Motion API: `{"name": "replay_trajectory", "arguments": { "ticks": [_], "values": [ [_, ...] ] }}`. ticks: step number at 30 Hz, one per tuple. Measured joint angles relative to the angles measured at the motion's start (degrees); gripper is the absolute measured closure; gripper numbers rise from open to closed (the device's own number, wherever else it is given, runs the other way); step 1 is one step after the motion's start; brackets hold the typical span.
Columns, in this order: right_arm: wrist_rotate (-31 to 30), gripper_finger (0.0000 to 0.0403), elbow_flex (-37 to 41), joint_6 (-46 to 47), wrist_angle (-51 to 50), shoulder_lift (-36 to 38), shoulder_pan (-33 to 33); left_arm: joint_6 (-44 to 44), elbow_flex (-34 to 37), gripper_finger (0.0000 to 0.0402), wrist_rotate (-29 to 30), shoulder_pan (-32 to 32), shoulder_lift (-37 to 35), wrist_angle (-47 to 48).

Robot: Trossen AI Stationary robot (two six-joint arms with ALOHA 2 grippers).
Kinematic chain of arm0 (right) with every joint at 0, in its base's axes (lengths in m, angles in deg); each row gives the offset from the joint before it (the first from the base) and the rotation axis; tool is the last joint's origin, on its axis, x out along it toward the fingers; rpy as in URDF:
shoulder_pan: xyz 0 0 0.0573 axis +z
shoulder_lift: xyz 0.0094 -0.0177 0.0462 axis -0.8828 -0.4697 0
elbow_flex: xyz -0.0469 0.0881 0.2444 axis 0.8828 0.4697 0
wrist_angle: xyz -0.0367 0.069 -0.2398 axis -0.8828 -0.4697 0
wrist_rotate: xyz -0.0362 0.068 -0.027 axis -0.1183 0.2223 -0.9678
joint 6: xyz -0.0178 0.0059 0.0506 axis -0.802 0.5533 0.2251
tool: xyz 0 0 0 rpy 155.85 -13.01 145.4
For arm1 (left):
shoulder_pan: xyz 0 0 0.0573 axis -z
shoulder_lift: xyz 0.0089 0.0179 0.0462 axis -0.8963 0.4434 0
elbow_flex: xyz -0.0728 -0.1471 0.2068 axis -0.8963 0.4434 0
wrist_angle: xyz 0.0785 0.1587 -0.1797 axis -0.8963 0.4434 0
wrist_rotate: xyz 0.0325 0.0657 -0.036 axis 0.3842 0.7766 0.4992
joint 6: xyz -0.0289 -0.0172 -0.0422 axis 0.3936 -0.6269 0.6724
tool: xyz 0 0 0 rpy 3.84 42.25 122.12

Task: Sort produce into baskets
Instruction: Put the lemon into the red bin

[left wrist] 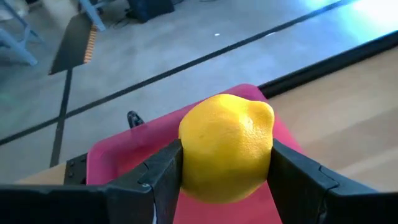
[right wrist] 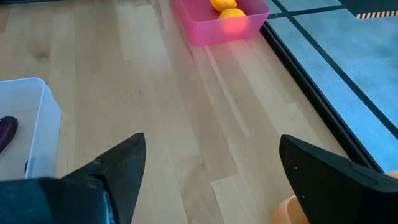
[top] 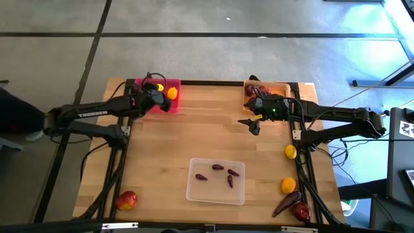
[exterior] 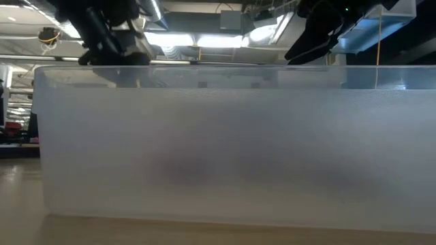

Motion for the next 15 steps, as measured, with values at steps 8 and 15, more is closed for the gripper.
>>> {"name": "replay_trajectory", "arguments": {
  "ticks": [8, 15],
  "values": [
    [0.00, 0.0072, 0.00, -0.20, 0.00, 0.00, 0.00, -3.14, 4.67, 0.0202, -4.81, -8.13, 4.24, -9.22],
    [0.00, 0.0072, 0.00, -0.22, -0.02, 0.00, 0.00, -4.52, 5.00, 0.0201, -15.47, -15.50, 9.46, -10.02]
  ]
}}
